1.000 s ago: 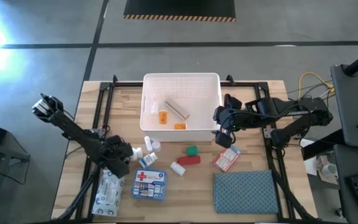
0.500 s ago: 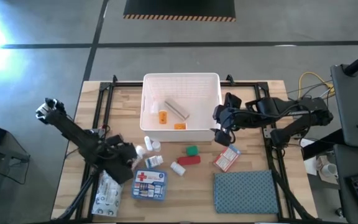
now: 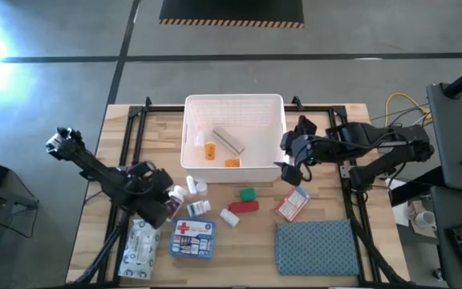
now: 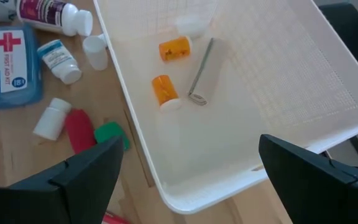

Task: Pick & place medical supplies in basket/bin
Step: Put the big medicine bottle into the white bin, then put the purple medicine bottle into the white bin

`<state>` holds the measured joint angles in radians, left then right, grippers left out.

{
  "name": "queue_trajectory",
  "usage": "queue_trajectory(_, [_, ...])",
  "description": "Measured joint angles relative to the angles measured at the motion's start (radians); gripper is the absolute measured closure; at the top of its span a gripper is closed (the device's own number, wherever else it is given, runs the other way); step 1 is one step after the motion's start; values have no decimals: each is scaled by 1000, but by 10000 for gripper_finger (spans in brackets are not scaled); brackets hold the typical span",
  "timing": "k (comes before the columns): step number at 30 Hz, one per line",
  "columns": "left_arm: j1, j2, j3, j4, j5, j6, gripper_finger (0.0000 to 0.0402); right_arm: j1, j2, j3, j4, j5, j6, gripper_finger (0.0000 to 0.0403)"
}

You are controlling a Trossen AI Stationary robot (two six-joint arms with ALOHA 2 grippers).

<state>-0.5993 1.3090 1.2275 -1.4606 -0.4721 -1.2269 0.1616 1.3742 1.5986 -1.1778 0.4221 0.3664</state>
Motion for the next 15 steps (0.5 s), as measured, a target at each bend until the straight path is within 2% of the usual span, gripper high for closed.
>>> queue_trajectory(9, [1, 0, -137, 102, 53, -224, 135, 0, -4, 0, -27, -1, -8, 38])
queue_trajectory(12, [1, 0, -191, 155, 79, -325, 112, 0, -4, 0, -30, -1, -9, 38])
queue_trajectory(15, [1, 0, -254, 242, 113, -403, 107, 0, -4, 0, -29, -3, -23, 38])
